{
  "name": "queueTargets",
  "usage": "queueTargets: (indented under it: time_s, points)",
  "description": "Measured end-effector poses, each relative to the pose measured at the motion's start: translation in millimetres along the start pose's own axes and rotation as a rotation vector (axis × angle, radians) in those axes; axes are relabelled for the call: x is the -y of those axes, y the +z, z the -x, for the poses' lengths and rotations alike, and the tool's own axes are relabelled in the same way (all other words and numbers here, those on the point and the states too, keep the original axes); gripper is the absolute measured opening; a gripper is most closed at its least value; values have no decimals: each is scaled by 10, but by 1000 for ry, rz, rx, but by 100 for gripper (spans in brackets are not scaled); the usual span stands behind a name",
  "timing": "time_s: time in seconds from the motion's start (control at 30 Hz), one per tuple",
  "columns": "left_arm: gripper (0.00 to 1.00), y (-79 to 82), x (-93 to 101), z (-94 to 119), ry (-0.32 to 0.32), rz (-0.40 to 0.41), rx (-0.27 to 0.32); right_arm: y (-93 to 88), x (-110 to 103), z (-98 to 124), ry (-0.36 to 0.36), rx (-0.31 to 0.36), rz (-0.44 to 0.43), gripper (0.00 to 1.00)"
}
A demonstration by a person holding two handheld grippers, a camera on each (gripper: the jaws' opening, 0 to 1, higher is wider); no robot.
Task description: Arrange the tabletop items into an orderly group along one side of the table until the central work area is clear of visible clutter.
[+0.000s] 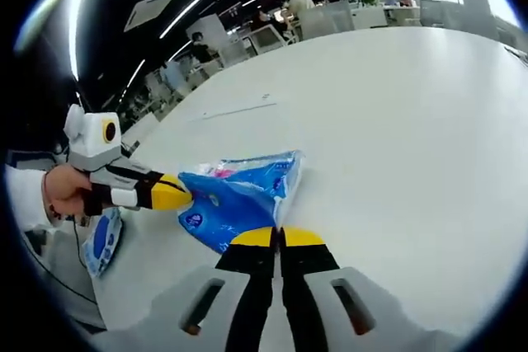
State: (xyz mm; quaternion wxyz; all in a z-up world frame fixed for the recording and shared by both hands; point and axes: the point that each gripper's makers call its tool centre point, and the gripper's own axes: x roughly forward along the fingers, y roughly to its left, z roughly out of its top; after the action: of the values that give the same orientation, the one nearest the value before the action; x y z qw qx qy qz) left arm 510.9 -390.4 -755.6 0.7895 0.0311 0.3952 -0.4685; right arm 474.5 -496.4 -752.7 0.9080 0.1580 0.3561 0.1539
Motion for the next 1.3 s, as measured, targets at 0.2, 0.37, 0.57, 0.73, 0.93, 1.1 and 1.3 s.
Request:
queueTargets:
  time_s: [0.2, 0.37, 0.57, 0.73, 0.93, 1.1, 1.3]
  points:
    - [3, -29, -34, -7, 1, -14, -9, -16, -19, -26, 1, -12, -1, 1]
    - [6, -31, -56, 14, 14, -18, -14, -39, -27, -61, 1, -24, 0, 3]
    - [10, -46, -73, 53, 24, -19, -22, -29, -39, -70, -3, -26, 0, 7]
    - [14, -22, -54, 82, 22, -22, -16, -19, -35, -54, -10, -24, 1, 9]
    - [19, -2, -42, 143, 28, -20, -13, 5, -34, -14, -15, -12, 2, 12]
    - [23, 32, -28, 211, 30, -18, -5, 26, -38, 48, -25, 1, 2, 16]
    - [26, 118, 0, 335, 33, -31, 18, 83, -51, 131, -36, 23, 3, 18]
